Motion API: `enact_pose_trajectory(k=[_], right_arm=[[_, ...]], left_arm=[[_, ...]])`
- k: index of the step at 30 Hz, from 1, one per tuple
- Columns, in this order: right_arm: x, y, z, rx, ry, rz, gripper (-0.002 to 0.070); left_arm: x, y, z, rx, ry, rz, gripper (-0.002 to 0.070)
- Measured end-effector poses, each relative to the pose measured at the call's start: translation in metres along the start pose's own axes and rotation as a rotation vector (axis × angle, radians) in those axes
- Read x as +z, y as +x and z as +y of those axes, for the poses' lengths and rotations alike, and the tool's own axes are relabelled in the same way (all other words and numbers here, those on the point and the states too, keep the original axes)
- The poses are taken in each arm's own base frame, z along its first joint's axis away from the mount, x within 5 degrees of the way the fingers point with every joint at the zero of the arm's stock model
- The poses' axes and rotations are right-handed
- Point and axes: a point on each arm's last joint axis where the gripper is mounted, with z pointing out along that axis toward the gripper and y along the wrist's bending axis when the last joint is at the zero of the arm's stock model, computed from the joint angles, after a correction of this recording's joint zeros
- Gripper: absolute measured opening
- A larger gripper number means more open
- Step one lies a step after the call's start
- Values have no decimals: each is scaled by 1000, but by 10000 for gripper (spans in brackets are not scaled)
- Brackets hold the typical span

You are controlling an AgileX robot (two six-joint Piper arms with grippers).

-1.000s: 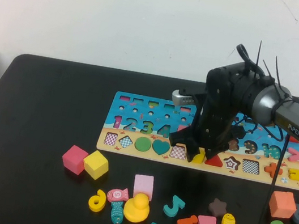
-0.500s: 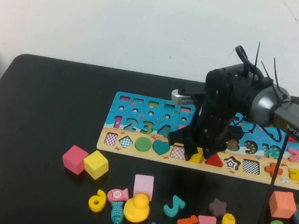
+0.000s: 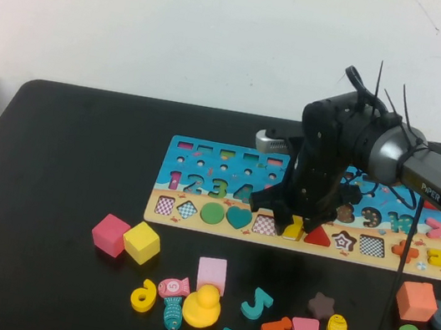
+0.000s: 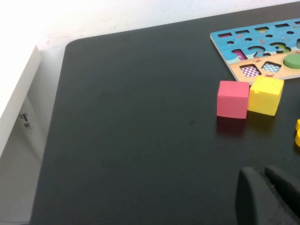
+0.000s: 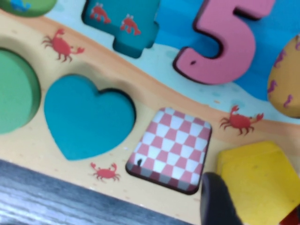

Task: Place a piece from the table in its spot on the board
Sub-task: Place the "Pentagon" into the hole of the Pentagon

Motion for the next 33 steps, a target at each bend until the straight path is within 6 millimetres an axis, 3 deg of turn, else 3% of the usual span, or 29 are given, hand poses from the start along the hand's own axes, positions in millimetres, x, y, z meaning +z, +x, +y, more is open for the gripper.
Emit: enact_pose_trajectory(k=[20, 33], right_arm=[[-1, 2, -3, 55, 37, 28, 361], [-17, -3, -2, 62, 40, 43, 361]], left_arm=[[0, 0, 0, 0, 0, 0, -1], [0, 0, 0, 0, 0, 0, -1]])
